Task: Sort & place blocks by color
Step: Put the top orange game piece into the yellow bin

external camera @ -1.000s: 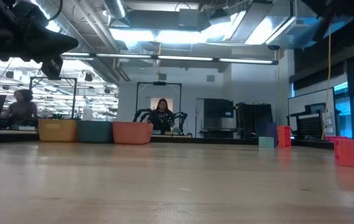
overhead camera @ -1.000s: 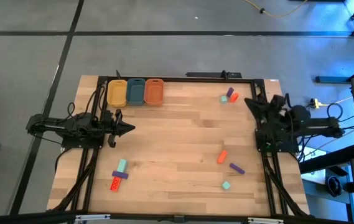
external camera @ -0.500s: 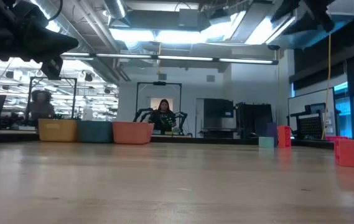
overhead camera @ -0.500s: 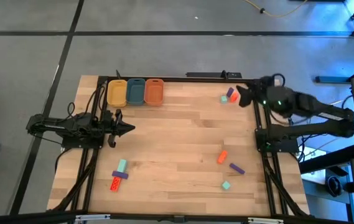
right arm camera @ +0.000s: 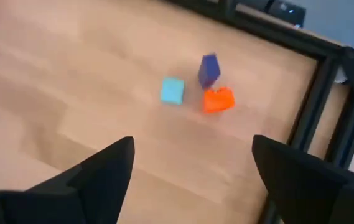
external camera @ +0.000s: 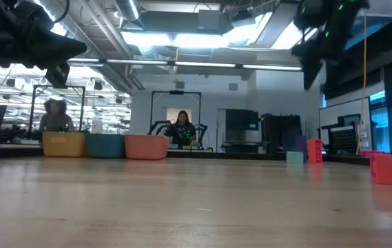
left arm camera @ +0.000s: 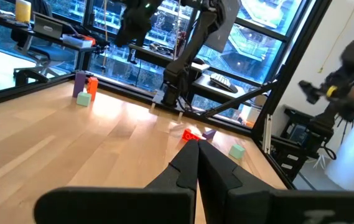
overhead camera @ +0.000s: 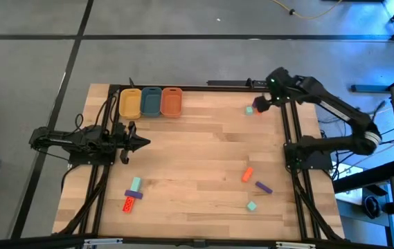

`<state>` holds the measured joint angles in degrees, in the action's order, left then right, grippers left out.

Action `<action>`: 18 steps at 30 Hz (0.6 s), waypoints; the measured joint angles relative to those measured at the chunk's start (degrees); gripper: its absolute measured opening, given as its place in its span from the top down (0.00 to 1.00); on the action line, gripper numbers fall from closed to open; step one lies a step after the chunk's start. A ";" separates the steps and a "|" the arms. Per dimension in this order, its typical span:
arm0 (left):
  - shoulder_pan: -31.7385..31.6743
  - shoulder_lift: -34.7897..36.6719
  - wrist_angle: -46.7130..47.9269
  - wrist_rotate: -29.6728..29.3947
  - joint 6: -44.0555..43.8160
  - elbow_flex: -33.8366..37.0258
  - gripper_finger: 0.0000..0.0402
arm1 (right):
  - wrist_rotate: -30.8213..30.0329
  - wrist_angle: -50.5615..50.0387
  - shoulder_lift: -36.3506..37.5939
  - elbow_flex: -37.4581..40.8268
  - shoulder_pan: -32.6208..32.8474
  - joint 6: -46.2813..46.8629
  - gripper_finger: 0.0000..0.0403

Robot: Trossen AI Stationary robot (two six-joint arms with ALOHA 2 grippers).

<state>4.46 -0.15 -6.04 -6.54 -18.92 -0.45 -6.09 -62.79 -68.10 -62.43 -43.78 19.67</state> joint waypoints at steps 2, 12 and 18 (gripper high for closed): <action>0.00 -0.01 -0.01 0.02 0.01 -0.02 1.00 | 0.19 -0.08 -3.18 1.01 -1.62 -4.28 0.19; -0.02 0.01 0.02 0.02 0.00 0.00 1.00 | 0.23 5.06 -16.63 1.81 -5.75 -11.35 0.19; 0.00 0.00 0.02 0.02 0.01 -0.01 1.00 | 0.18 7.69 -22.28 1.81 -7.34 -11.32 0.19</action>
<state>4.46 -0.14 -6.02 -6.52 -18.91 -0.46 -5.92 -55.09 -90.37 -60.62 -51.12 8.35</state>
